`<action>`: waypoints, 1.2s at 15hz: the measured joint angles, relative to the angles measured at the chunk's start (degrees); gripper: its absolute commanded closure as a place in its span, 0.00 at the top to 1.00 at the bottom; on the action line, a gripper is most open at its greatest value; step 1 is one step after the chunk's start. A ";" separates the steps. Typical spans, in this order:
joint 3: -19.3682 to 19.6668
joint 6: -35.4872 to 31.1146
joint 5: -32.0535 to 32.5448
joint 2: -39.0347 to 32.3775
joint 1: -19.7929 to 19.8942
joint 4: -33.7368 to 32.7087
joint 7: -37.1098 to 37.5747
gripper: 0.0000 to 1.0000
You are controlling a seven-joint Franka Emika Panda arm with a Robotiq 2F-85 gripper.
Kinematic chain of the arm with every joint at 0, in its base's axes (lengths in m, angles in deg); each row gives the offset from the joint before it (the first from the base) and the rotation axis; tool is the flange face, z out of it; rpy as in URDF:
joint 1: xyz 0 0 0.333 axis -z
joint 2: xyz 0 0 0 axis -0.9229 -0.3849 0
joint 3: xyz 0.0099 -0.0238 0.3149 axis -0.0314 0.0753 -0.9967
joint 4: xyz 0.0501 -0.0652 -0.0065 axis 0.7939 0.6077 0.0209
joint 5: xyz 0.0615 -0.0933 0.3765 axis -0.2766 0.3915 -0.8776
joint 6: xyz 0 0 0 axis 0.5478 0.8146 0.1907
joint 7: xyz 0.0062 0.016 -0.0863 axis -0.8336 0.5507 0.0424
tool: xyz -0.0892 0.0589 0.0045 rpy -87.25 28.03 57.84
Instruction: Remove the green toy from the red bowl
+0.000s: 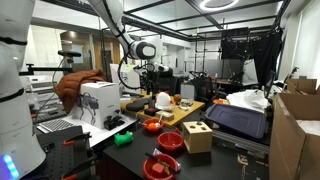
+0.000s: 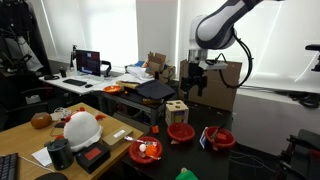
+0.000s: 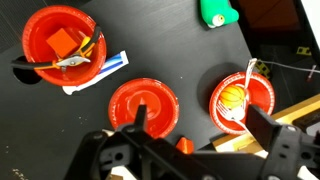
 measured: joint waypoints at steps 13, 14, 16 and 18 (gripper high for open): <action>3.52 -5.74 9.15 11.29 -1.16 12.36 18.71 1.00; 3.50 -5.74 9.15 11.74 -1.16 12.86 18.96 1.00; 3.50 -5.74 9.15 12.44 -1.16 13.72 19.26 1.00; 3.42 -5.74 9.15 12.76 -1.16 14.15 19.54 1.00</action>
